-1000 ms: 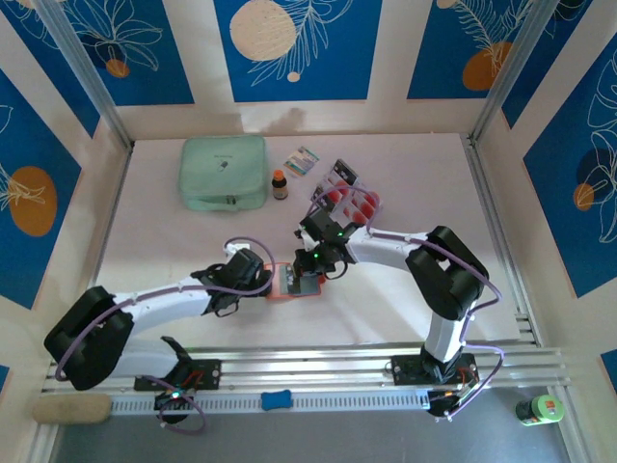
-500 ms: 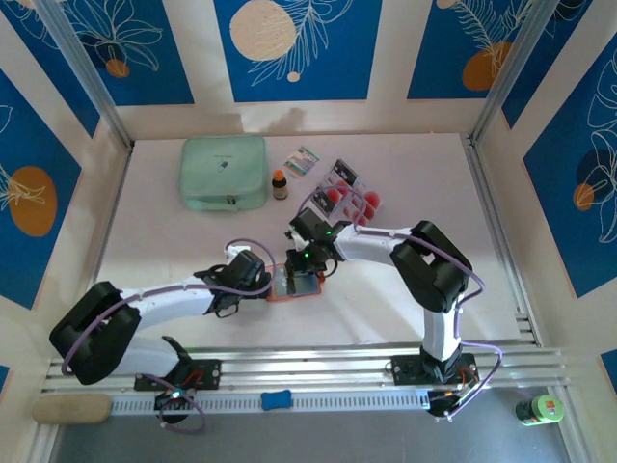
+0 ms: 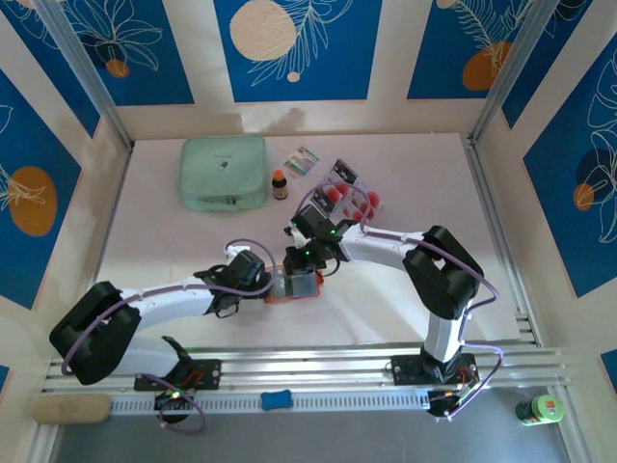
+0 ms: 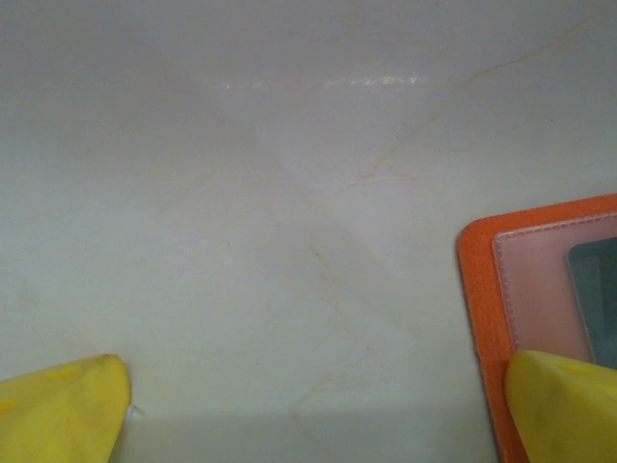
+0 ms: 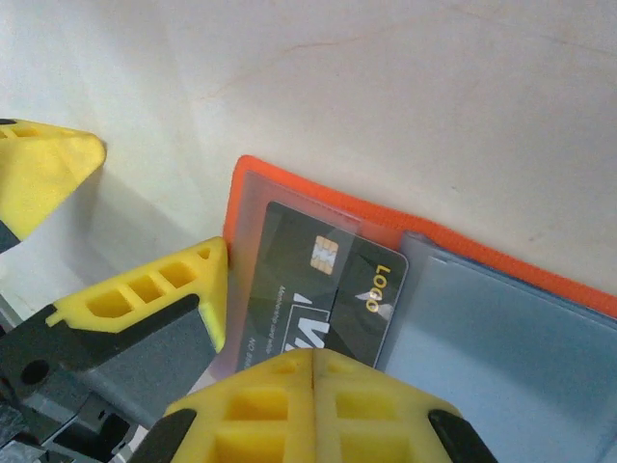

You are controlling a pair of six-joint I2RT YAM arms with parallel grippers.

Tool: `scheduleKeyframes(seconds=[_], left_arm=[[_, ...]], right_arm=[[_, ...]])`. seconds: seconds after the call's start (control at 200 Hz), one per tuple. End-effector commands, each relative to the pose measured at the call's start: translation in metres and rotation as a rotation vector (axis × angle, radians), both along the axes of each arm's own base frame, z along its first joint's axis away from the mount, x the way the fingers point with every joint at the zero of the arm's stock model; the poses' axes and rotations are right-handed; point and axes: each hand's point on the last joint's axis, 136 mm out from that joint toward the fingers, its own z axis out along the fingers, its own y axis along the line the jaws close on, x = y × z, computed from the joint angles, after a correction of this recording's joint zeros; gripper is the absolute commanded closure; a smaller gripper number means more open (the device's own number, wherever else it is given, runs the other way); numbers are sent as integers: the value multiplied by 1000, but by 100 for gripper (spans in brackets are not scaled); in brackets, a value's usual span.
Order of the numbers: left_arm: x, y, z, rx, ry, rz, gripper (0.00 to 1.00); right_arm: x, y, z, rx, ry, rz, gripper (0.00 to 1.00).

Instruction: Put the credit cards into the card holder

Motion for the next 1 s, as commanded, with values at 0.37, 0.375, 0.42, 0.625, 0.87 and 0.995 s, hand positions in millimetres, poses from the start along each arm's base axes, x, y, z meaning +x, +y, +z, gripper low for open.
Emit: scheduleKeyframes(seconds=[0.37,0.375,0.42,0.625,0.87,0.995], left_arm=[[-4,6,-9,13,19,4,0],[-4,6,-9,12,20,4,0],[-4,6,-10,13,20,5,0],[-4,5,-10,8,19,3,0],[-3,5,-10,3,18,4,0],[-2,3,-9,-2,15,1,0]], right_arm=[[-9,-15,-31,-76,65,-19,100],[-10,-15,-31,-76,65,-18,100],[-10,-13,-31,-74,69,-15,100],[-16,-3,-31,-74,74,14,100],[-23,7,-32,-88,78,44,100],[-27,10,-35,-101,84,60,100]])
